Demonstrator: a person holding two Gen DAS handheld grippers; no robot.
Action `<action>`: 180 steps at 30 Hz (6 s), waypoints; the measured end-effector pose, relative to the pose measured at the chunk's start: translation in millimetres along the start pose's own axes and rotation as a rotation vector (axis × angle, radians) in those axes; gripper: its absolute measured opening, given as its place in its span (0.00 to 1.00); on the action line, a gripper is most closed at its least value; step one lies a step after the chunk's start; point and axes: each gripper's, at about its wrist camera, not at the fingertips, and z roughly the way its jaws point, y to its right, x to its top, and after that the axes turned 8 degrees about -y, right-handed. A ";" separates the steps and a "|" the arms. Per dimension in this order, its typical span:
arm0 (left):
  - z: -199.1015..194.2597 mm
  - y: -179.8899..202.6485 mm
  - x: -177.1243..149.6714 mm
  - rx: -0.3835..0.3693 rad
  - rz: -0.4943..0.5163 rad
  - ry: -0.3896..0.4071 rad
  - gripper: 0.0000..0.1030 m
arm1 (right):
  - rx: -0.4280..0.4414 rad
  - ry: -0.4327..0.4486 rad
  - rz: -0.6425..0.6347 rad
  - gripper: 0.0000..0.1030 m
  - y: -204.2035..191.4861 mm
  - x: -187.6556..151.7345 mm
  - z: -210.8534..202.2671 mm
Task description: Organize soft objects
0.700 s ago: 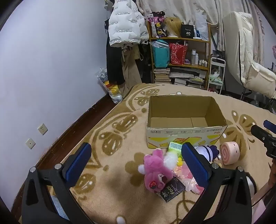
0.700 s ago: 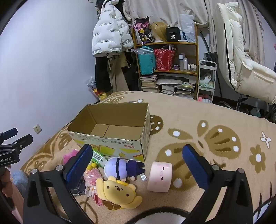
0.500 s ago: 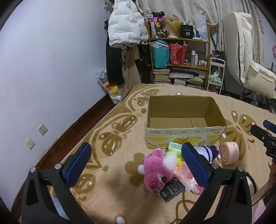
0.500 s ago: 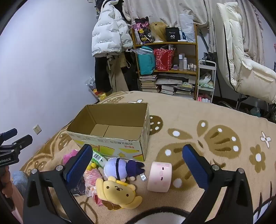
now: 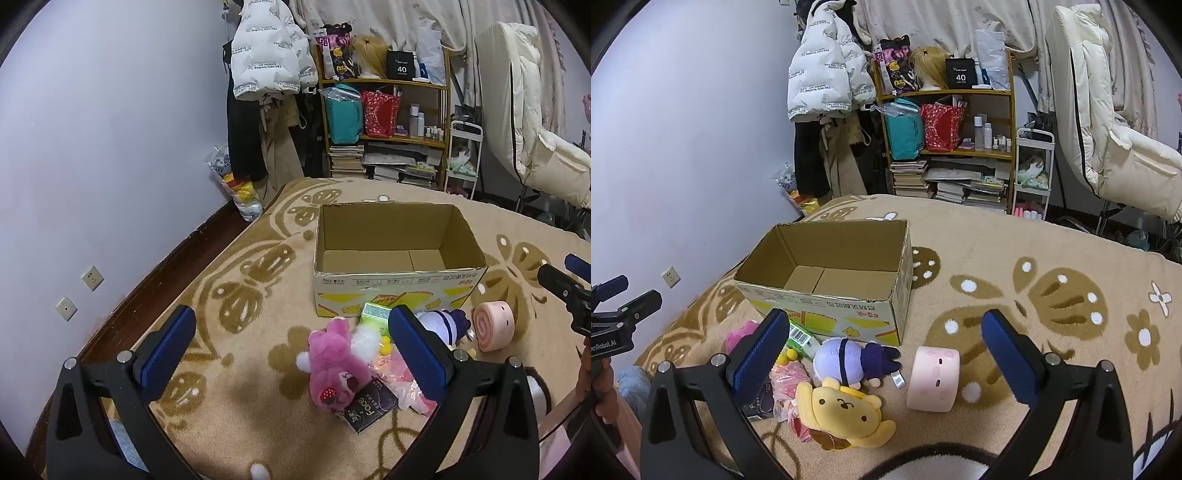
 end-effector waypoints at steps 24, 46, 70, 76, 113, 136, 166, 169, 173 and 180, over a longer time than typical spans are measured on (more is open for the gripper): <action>5.2 2.1 -3.7 -0.001 0.004 -0.003 1.00 | -0.001 -0.002 -0.001 1.00 0.0 0.0 0.8; 6.9 1.9 -3.6 0.003 0.008 -0.010 1.00 | 0.000 -0.003 -0.003 1.00 -1.0 0.0 1.4; 9.5 1.9 -5.9 0.006 0.012 -0.017 1.00 | -0.003 -0.001 -0.006 1.00 -2.7 0.0 1.9; 9.7 0.9 -6.0 0.014 0.011 -0.018 1.00 | -0.006 -0.001 -0.006 1.00 -3.5 0.2 1.5; 149.2 28.0 1.9 -0.021 0.003 -0.455 1.00 | -0.036 -0.437 0.287 0.95 63.1 -9.1 129.3; 199.5 31.7 -35.3 -0.127 -0.017 -0.669 0.58 | 0.029 -0.541 0.361 0.36 72.4 -28.0 150.1; 69.7 20.7 55.4 -0.001 0.002 -0.154 0.51 | 0.123 -0.062 0.050 0.26 -2.5 41.7 37.6; 68.1 20.3 65.7 -0.006 0.012 -0.145 0.51 | 0.131 -0.035 0.044 0.26 -7.4 52.4 38.3; 72.1 19.8 82.8 0.004 0.027 -0.123 0.51 | 0.142 -0.020 0.018 0.26 -19.1 66.3 47.9; 97.0 30.1 103.6 -0.013 0.054 -0.127 0.51 | 0.143 -0.031 -0.046 0.27 -39.9 80.9 76.1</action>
